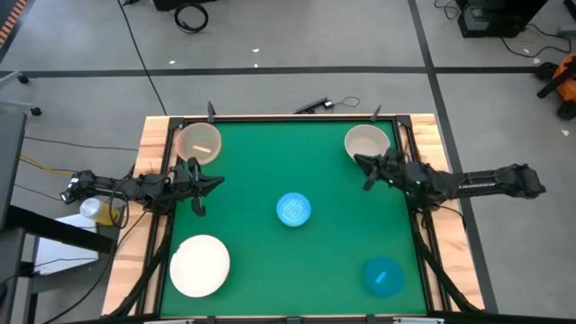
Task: Nest bowls inside each other
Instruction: Stack the gray bowl on top of the white bowl
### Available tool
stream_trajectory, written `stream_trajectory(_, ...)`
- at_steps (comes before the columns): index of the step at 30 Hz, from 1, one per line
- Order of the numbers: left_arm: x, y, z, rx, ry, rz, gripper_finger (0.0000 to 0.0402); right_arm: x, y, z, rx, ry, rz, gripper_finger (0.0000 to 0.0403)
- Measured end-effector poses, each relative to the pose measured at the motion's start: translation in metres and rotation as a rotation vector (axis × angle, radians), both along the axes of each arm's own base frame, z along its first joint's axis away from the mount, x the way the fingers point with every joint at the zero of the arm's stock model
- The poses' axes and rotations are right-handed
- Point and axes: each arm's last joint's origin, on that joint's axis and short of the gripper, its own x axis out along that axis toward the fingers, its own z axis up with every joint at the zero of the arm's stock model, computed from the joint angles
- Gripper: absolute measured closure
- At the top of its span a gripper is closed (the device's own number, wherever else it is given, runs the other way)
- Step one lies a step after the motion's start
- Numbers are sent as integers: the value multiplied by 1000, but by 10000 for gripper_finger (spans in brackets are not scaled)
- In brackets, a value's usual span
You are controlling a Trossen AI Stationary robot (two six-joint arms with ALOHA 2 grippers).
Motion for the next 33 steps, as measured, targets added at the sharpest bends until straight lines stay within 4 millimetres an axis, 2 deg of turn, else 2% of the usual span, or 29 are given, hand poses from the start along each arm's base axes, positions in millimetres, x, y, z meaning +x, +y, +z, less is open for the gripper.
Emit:
stream_trajectory(3, 0, 0, -1, -9, 7, 11, 398, 17, -9, 22, -27, 146, -21, 339)
stream_trajectory(7, 0, 0, -4, -23, 36, 10, 378, 39, -20, 55, -163, 376, -42, 291)
stream_trajectory(10, 1, 0, -5, -28, 47, 10, 360, 51, -28, 64, -43, 450, -61, 264)
stream_trajectory(15, 2, 1, -7, -29, 68, 54, 334, 59, -39, 32, 159, 715, -38, 235)
stream_trajectory(19, 3, 1, -8, -16, 86, 61, 322, 64, -48, 9, 269, 813, -117, 217)
stream_trajectory(24, 4, 1, -10, 2, 111, 62, 315, 72, -59, -13, 311, 904, -147, 209)
stream_trajectory(29, 5, 1, -12, 10, 133, 63, 315, 72, -73, -31, 323, 1004, -212, 224)
stream_trajectory(33, 5, 1, -11, 9, 135, 64, 315, 72, -81, -44, 360, 1056, -212, 268)
